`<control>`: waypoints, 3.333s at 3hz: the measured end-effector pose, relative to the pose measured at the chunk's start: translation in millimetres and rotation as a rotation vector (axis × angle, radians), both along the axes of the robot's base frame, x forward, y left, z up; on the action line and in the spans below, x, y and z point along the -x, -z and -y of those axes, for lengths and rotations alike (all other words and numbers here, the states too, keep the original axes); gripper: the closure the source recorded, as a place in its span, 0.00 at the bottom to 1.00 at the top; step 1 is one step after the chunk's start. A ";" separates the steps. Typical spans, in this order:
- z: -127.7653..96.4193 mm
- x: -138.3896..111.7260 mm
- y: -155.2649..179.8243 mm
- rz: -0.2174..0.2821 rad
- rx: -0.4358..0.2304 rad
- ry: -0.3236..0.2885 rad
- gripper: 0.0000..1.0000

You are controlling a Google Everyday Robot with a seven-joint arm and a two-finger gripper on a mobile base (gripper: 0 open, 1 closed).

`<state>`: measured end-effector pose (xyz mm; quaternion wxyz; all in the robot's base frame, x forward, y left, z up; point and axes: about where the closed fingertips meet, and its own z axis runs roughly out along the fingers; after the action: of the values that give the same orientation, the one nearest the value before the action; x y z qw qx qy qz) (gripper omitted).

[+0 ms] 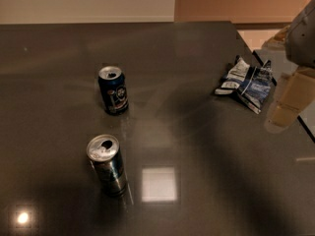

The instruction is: Knock redbull can over

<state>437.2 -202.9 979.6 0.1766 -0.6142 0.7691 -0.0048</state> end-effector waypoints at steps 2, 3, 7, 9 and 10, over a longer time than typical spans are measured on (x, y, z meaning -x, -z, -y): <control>-81.1 21.4 8.5 -0.037 -0.239 -0.203 0.00; -127.2 41.9 15.0 -0.060 -0.330 -0.287 0.00; -264.8 98.6 57.9 -0.174 -0.570 -0.477 0.00; -292.2 110.6 66.2 -0.197 -0.666 -0.527 0.00; -294.5 109.6 67.2 -0.189 -0.677 -0.528 0.03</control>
Offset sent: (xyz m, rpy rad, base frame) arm -0.0425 0.1343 -0.0190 0.3904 0.0867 0.3346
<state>327.6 91.6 912.4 0.2917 -0.6951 0.5567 0.3491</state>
